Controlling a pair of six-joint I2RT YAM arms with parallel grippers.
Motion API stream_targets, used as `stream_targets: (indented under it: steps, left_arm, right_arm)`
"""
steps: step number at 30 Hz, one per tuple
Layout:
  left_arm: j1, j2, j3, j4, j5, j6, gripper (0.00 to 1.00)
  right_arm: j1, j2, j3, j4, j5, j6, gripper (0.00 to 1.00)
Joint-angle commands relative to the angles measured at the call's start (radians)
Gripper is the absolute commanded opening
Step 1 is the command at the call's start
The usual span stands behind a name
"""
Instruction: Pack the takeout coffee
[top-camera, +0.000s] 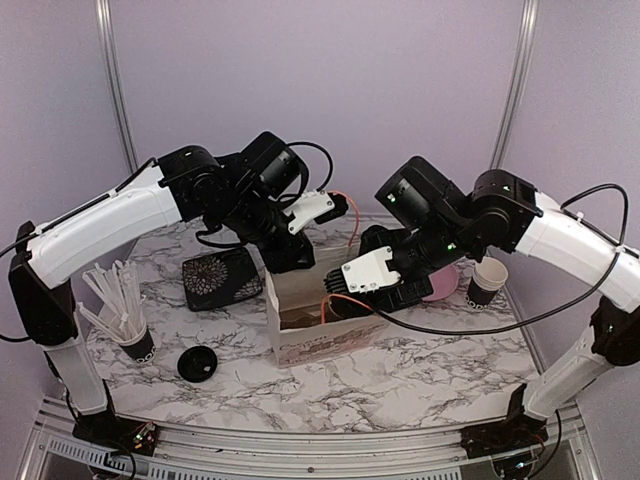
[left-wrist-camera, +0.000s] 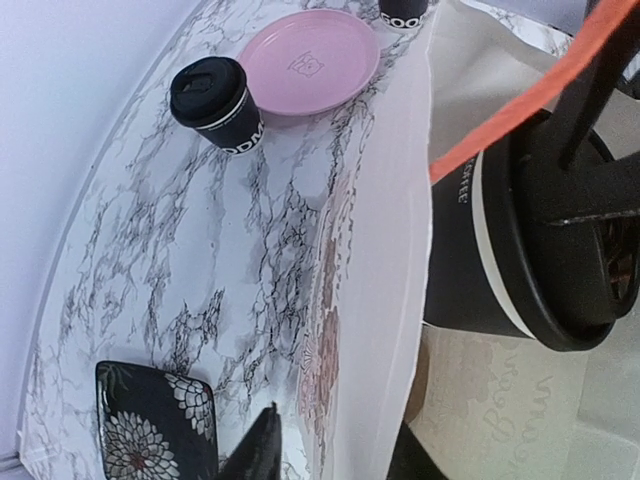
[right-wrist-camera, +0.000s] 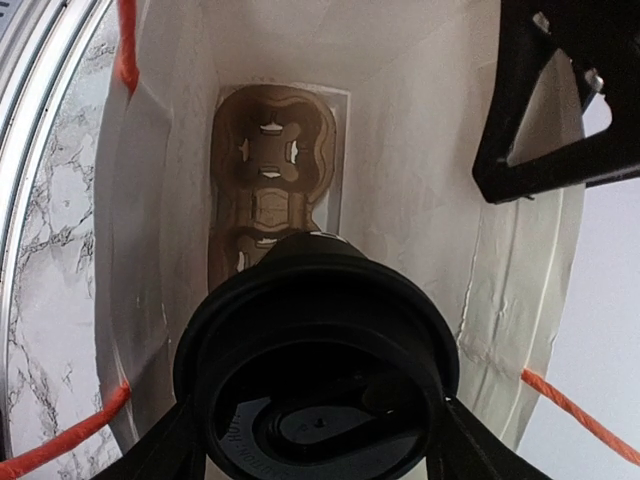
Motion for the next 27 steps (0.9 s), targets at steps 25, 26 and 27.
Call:
stream_targets:
  steps: [25, 26, 27]
  left_arm:
    - [-0.146, -0.067, 0.078, 0.074, 0.005, -0.018, 0.51]
    - [-0.139, -0.059, 0.075, 0.074, 0.005, -0.025, 0.47]
    - [-0.129, -0.050, 0.075, 0.073, -0.002, -0.043, 0.44]
  right_arm:
    - [0.080, -0.155, -0.187, 0.042, 0.084, 0.030, 0.56]
    - [0.080, -0.150, -0.183, 0.045, 0.079, 0.027, 0.56]
    - [0.080, -0.145, -0.180, 0.049, 0.072, 0.025, 0.56]
